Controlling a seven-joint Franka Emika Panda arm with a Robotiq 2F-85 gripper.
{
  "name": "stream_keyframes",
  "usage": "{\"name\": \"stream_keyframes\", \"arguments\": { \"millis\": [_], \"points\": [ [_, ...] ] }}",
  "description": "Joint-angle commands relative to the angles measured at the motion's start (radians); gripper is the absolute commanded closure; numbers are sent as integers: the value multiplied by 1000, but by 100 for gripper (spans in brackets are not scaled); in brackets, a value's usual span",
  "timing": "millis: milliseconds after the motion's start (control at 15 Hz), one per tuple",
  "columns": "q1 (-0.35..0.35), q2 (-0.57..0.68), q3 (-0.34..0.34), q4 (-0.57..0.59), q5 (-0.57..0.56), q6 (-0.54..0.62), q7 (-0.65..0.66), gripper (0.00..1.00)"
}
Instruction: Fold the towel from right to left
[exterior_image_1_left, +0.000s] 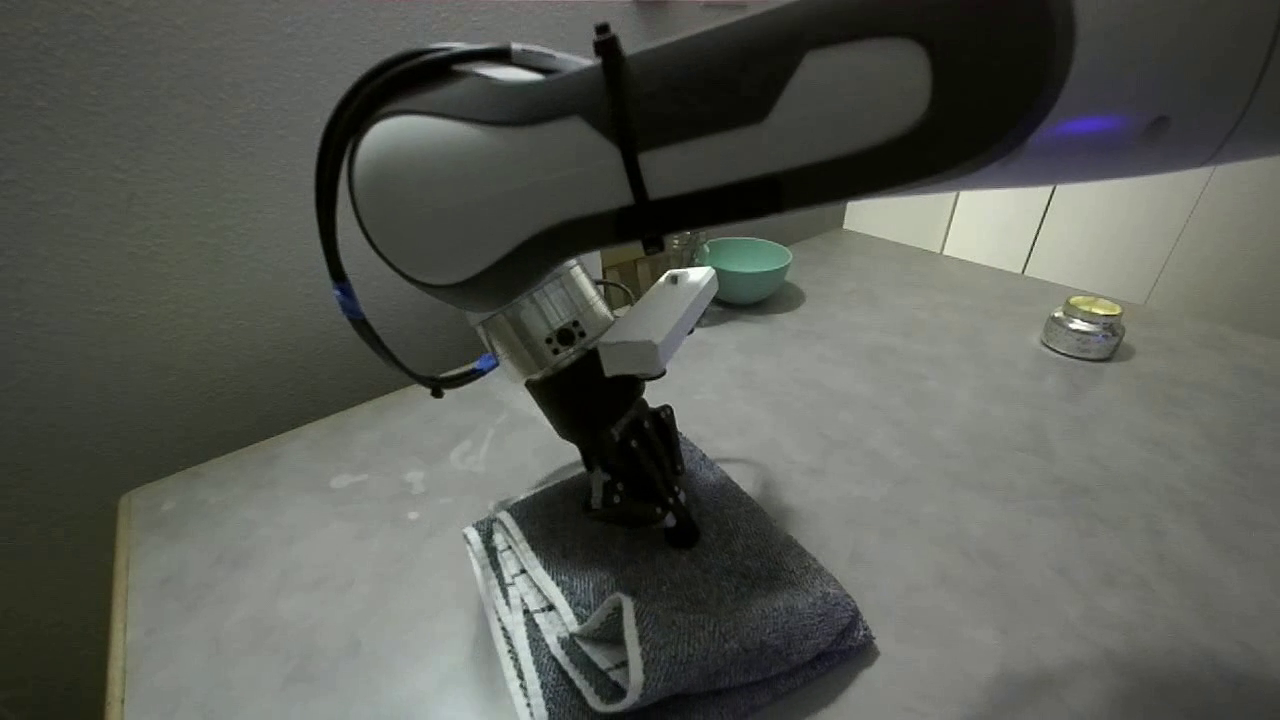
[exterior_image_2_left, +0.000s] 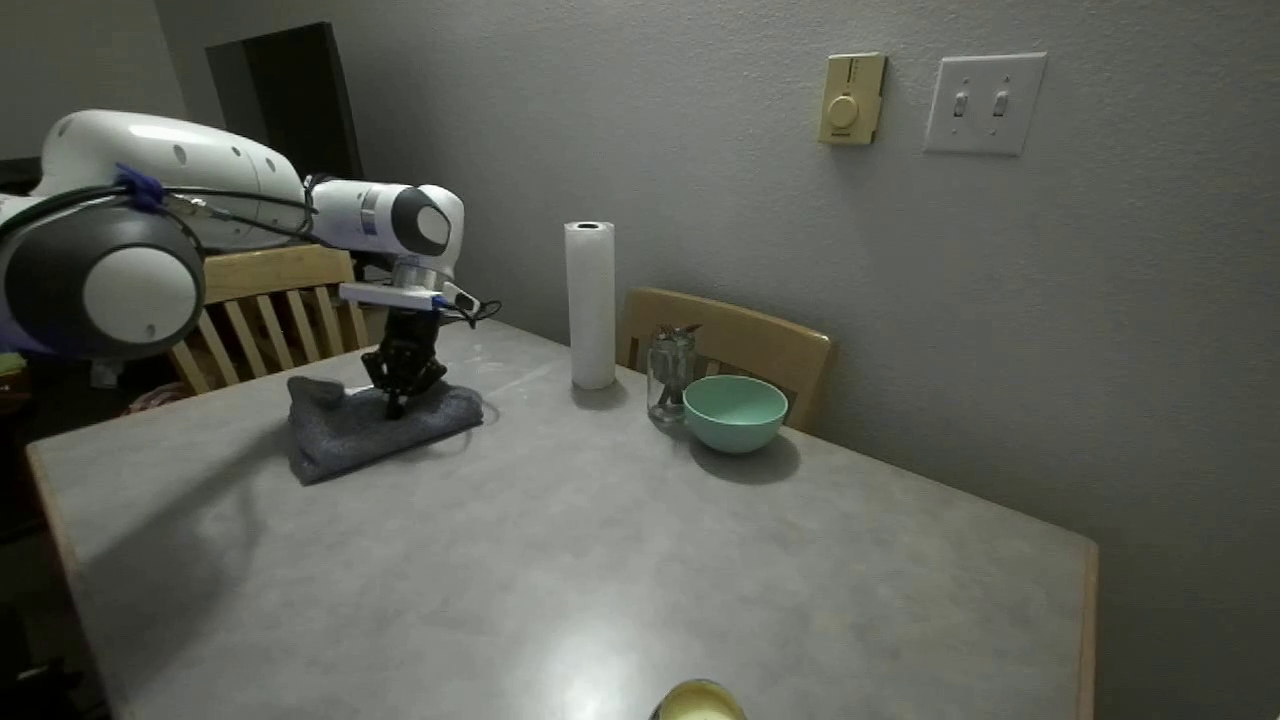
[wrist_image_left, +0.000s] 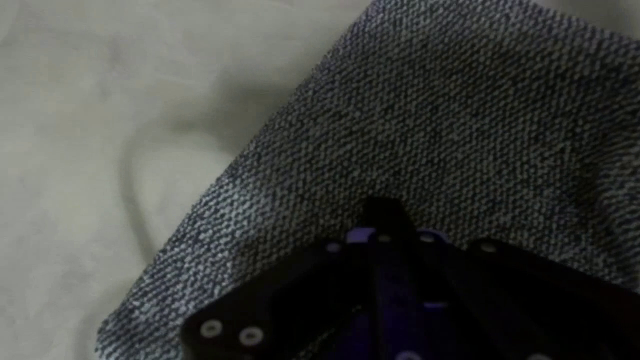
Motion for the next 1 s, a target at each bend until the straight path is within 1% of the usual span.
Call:
{"name": "stream_keyframes", "arguments": {
  "millis": [0, 133, 267, 467, 533, 667, 800, 933],
  "points": [
    [8, -12, -55, -22, -69, -98, -121, 100],
    [5, -9, -78, -10, -100, -126, -132, 100],
    [-4, -4, -93, -2, -111, -128, -115, 100],
    [-22, -5, -92, 6, -89, -113, -60, 100],
    [-28, -12, -86, 0, -75, -110, -23, 100],
    [-43, -18, -59, 5, -20, -78, 102, 100],
    [-44, -19, -49, 10, 22, -89, 230, 100],
    [-40, -16, -36, 15, 68, -71, 359, 100]
  ]
}}
